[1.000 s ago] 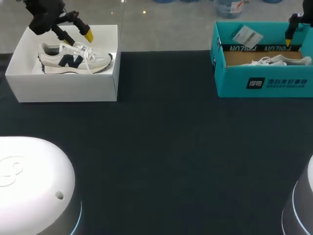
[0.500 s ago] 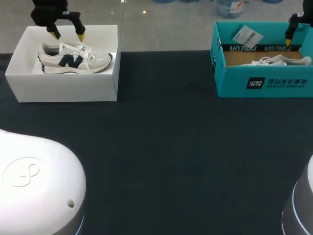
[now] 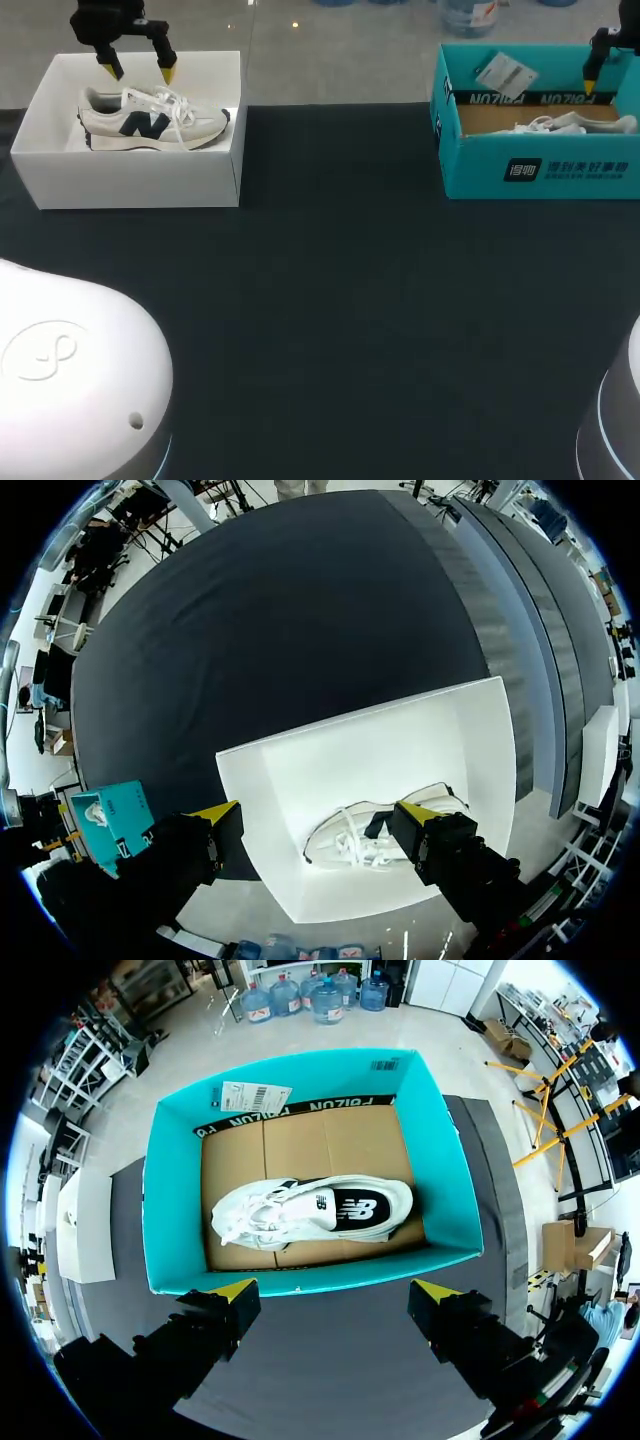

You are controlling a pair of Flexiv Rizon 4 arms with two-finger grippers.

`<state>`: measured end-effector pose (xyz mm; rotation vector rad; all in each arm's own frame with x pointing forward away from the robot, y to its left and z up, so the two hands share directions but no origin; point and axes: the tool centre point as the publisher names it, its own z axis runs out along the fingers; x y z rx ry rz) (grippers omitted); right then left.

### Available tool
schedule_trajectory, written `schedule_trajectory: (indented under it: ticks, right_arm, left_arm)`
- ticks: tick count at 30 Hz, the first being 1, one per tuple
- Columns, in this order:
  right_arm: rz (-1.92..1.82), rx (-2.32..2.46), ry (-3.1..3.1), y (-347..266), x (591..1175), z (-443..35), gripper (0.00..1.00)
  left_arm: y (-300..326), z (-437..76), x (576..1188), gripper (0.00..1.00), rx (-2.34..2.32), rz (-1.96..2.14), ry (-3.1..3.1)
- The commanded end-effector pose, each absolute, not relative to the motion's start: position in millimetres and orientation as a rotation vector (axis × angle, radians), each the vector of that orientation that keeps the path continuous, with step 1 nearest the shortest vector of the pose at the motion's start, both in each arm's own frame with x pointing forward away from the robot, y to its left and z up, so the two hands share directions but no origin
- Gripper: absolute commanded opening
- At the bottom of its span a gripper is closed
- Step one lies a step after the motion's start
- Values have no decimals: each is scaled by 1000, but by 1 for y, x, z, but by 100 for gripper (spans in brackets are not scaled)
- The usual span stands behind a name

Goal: Take the shoe out of the shoebox, open the shoe tongue, remove and reinsert the insole, then place the shoe into the shoebox

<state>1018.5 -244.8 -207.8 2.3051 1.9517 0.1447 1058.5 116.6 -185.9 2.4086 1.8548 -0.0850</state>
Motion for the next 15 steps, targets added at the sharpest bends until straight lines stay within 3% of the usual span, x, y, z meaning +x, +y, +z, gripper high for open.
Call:
schedule_trajectory:
  ticks: [1,7,15]
  right_arm:
    - [148,2306,1950,-245,1018,-208,100]
    - [148,2306,1950,-245,1018,-208,100]
    - [148,2306,1950,-245,1018,-208,100]
  left_arm:
    - [117,-186,1059,100,2411,-84,1855]
    - [117,-186,1059,100,2411,-84,1855]
    - [163,-200,1114,100,2285,109,1983]
